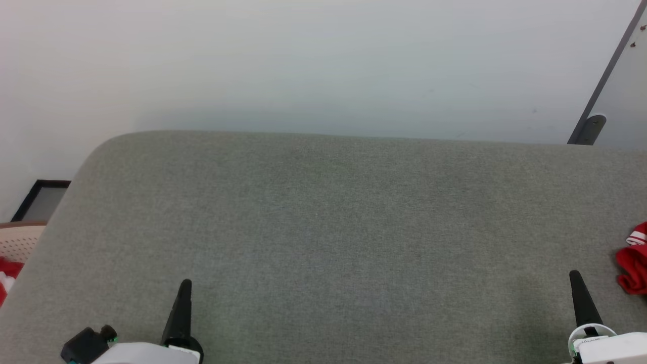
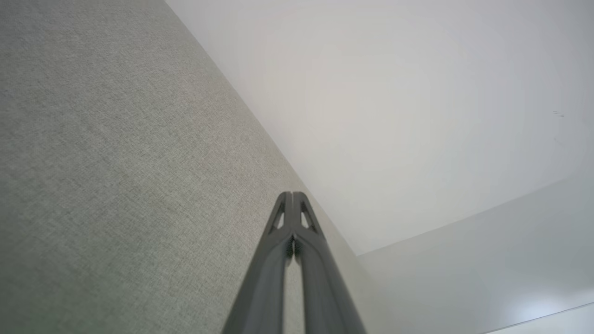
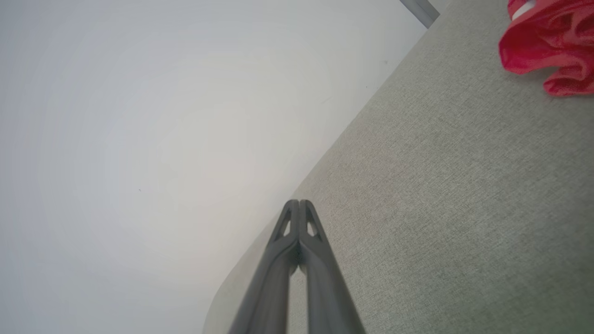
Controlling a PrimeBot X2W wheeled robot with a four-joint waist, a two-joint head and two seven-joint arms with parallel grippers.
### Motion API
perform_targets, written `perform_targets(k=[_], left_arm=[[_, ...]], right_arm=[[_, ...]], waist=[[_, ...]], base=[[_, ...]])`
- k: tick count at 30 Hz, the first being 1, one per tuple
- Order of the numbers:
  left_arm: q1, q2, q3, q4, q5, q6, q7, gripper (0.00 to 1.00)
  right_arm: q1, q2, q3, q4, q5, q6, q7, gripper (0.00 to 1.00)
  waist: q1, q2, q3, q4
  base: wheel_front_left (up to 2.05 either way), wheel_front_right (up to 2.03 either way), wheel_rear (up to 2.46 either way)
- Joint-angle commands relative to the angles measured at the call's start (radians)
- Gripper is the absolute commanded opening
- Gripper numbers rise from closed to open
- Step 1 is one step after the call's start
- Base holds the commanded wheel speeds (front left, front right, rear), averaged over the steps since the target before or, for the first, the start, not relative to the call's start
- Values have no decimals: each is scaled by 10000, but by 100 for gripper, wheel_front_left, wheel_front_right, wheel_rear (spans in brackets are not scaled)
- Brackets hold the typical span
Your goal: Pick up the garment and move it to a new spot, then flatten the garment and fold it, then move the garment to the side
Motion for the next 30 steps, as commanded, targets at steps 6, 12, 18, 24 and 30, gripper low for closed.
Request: perform_targets(k=[6,12,18,24,30], left_arm=[[-310,-9,99,-24,-720,-16,187,0],[-414,-32,163,35,-1295,-17,355,0],[-524,-52,224,91,-1838,-19,508,0],[-617,-79,280,148,-2351,-20,660,0],[-709,-103,337,198,-2851,-22,813,0]], right_arm=[[-293,59,-56,-24,634,-7,188,0],[-368,118,-63,25,1172,-7,356,0],[-472,182,-72,66,1675,-8,506,0],[-566,246,-78,110,2141,-9,657,0],[-645,300,-85,155,2579,-9,792,0]], waist=[[0,-1,35,-56],[0,-1,69,-113],[0,-1,103,-169],[0,-1,136,-225],[0,-1,170,-282]], base=[[0,0,0],[0,0,0],[0,0,0],[0,0,0],[0,0,0]])
